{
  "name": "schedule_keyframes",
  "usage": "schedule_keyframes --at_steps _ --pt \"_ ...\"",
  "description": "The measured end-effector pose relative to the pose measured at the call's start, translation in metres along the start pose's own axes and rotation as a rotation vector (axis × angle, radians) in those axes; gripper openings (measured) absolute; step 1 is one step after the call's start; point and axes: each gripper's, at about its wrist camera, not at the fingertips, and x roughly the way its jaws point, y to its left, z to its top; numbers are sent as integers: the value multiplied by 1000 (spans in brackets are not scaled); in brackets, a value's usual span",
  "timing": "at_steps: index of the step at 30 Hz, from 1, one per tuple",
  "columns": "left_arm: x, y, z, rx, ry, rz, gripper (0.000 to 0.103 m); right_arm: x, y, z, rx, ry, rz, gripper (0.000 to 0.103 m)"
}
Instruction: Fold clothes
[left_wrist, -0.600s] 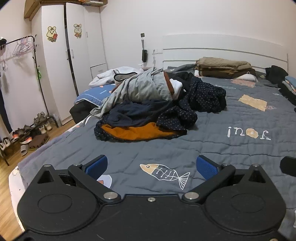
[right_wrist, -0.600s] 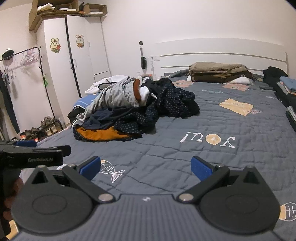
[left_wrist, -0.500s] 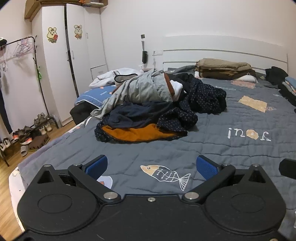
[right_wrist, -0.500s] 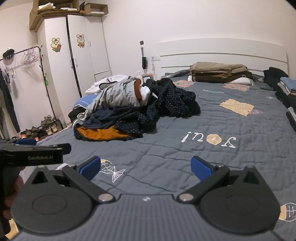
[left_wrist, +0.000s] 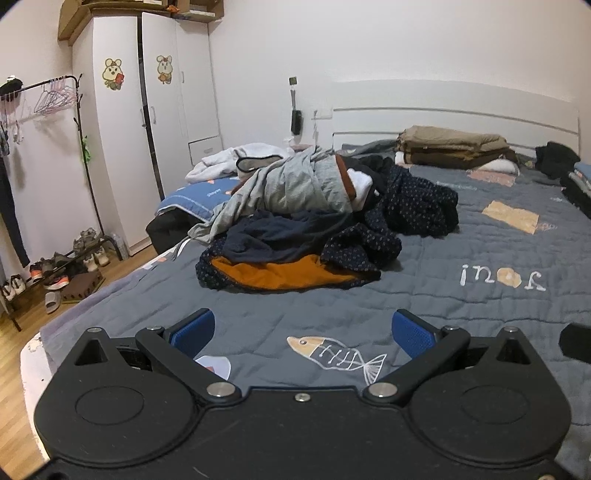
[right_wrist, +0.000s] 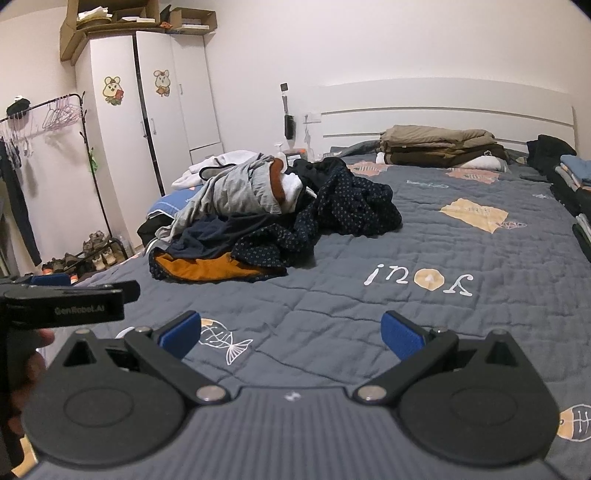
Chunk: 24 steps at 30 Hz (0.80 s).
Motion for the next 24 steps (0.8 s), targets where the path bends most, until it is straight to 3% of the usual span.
schedule_keyframes --at_steps 24 --pt "-3 3 -3 -28 -19 13 103 -4 -1 1 22 -11 24 103"
